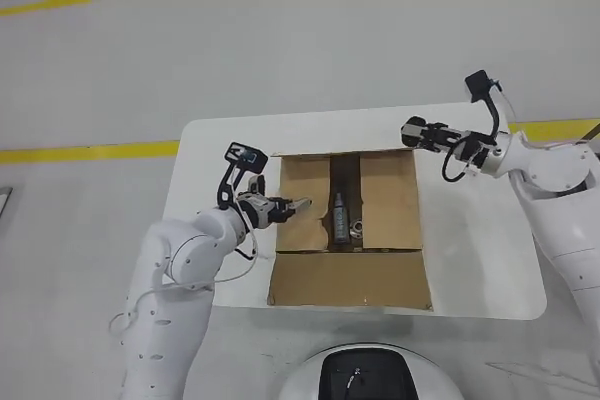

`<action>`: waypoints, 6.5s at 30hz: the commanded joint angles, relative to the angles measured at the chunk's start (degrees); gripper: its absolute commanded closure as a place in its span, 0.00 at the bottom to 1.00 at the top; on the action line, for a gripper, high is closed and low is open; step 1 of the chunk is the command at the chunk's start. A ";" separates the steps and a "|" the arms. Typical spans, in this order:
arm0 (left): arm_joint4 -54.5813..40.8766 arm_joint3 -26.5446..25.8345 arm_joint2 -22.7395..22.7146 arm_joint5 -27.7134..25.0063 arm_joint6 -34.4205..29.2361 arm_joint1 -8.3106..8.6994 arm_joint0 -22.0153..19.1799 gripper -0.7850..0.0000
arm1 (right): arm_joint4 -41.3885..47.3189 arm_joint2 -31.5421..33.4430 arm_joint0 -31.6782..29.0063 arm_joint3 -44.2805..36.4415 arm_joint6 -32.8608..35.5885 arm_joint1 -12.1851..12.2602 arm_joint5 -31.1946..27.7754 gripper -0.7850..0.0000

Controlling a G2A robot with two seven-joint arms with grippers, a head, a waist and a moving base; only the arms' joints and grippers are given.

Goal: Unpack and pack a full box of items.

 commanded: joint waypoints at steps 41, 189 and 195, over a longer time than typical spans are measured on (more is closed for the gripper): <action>15.57 -14.64 -15.19 -29.19 -4.15 5.66 22.57 0.00 | -32.14 -0.17 -21.31 -23.11 -23.10 2.34 -4.83 1.00; 26.68 3.50 7.99 -2.44 32.87 3.39 1.38 0.00 | -48.87 -9.57 -20.94 -24.57 -36.32 -2.59 9.95 1.00; 29.15 4.63 11.23 -3.75 31.52 2.80 -1.48 0.00 | -45.99 -8.25 -21.12 -25.75 -36.14 -2.73 11.04 1.00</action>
